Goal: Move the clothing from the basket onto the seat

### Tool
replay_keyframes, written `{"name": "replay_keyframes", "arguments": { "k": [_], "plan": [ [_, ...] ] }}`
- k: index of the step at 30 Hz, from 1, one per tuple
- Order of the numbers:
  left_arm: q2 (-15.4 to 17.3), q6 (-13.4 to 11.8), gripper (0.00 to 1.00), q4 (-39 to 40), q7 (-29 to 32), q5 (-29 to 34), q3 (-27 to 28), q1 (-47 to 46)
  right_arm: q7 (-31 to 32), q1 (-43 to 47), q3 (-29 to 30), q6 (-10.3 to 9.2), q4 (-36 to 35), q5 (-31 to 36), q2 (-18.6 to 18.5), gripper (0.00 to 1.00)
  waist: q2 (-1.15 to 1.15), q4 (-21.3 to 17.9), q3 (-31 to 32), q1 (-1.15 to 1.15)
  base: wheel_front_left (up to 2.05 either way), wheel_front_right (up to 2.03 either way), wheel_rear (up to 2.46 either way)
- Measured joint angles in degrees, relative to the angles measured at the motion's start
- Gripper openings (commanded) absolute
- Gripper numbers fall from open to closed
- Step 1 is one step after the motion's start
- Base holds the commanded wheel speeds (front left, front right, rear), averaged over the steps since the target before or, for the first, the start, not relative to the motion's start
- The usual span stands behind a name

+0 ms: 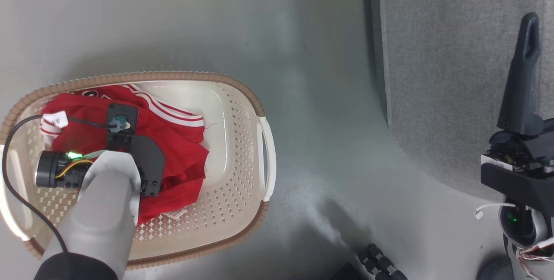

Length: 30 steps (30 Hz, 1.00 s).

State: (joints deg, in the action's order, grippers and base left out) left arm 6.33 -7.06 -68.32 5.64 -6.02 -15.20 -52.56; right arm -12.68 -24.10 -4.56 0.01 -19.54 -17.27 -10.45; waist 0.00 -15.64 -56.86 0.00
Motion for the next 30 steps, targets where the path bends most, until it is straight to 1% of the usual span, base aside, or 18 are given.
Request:
{"name": "replay_keyframes", "arguments": {
  "k": [5, 7, 10, 12, 18, 23, 30],
  "plan": [
    [-0.1, 0.6, 0.0, -0.6, -3.4, -0.5, 0.2, 0.4, -0.1, 0.0, -0.1, 0.1, 2.2, 0.0, 0.0, 1.0, 0.0, 0.4, 2.0, 0.0, 0.0, 0.0, 0.0],
    [-0.1, 1.6, 0.0, -1.0, -4.9, -0.7, 0.1, 0.9, -0.5, -0.1, -0.2, 0.54, 3.4, 0.0, 0.0, 1.0, 0.0, 0.5, 2.9, 0.0, 0.0, 0.0, 0.0],
    [-0.2, 2.5, 0.0, -1.5, -6.8, -0.6, -0.3, 2.3, -0.5, -0.1, -0.6, 0.69, 4.6, 0.1, 0.0, 1.0, 0.0, 0.8, 4.4, 0.0, 0.0, 0.0, 0.0],
    [-0.6, 2.6, 0.0, -1.7, -8.2, -0.6, -0.4, 3.2, -0.5, -0.1, -0.8, 0.86, 5.4, 0.2, 0.0, 1.0, 0.0, 1.0, 5.5, 0.0, 0.0, 0.0, 0.0],
    [-1.9, 4.0, 0.0, -1.9, -11.9, -1.1, -0.4, 5.2, -0.6, 0.2, -0.6, 1.05, 8.1, 0.3, -0.3, 1.0, 0.0, 1.7, 9.3, 0.0, 0.0, 0.0, 0.0],
    [-4.4, 4.0, 0.0, -1.7, -14.9, -1.5, -0.6, 6.8, -1.0, 1.6, 0.0, 1.1, 10.2, 0.8, -1.3, 1.0, 0.0, 2.5, 12.9, 0.0, 0.0, 0.0, 0.0],
    [-4.5, 4.0, 0.0, -0.8, -17.9, -3.7, -0.5, 9.9, -1.0, 4.1, 0.7, 1.52, 12.9, 0.8, -1.9, 1.0, 0.0, 4.1, 18.4, -0.01, 0.0, 0.0, 0.0]
  ]
}}
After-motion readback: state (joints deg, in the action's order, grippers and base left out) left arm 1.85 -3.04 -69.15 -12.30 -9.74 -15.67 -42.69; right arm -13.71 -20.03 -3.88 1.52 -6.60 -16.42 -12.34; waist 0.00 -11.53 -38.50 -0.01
